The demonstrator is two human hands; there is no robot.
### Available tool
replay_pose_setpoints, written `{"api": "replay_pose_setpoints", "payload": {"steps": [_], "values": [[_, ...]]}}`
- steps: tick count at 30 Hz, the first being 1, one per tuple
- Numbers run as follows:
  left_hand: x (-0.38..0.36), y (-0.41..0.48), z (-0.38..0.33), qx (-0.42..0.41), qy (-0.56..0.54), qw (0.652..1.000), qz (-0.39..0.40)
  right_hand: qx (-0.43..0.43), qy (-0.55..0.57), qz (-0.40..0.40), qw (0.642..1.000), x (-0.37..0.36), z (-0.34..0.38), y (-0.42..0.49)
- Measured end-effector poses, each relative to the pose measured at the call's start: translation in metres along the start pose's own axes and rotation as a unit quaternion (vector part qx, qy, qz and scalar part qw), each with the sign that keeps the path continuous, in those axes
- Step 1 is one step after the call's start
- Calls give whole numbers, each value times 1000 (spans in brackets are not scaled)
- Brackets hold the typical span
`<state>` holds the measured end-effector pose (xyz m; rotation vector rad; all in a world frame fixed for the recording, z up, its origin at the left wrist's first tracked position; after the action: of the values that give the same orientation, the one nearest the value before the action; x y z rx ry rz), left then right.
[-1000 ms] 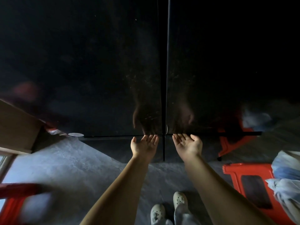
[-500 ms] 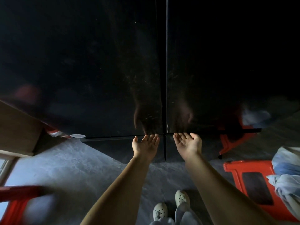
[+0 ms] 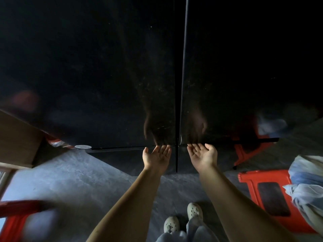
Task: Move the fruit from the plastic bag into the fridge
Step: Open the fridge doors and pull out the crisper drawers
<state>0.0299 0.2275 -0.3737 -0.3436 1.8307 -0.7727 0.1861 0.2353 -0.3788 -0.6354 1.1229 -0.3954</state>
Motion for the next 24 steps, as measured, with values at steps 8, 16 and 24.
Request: {"api": "replay_pose_setpoints", "payload": {"steps": [8, 16, 24], "values": [[9, -4, 0, -6, 14, 1000, -7, -6, -4, 23, 1000, 27, -2, -19], [31, -33, 8, 2, 53, 999, 14, -3, -27, 43, 999, 24, -3, -24], [38, -44, 12, 24, 61, 997, 36, 0, -58, 42, 997, 37, 0, -41]]}}
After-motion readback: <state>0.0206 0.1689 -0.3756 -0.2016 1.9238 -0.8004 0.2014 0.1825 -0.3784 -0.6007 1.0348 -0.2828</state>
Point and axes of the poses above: each hand's wrist, its own y-axis towards the middle knuckle, its own x-axis out of the back of the hand, z = x × y, the point moved 9 cm from there along y, towards the middle knuckle, and after that the axes turned 13 degrees about z, right-handed, at the moved point
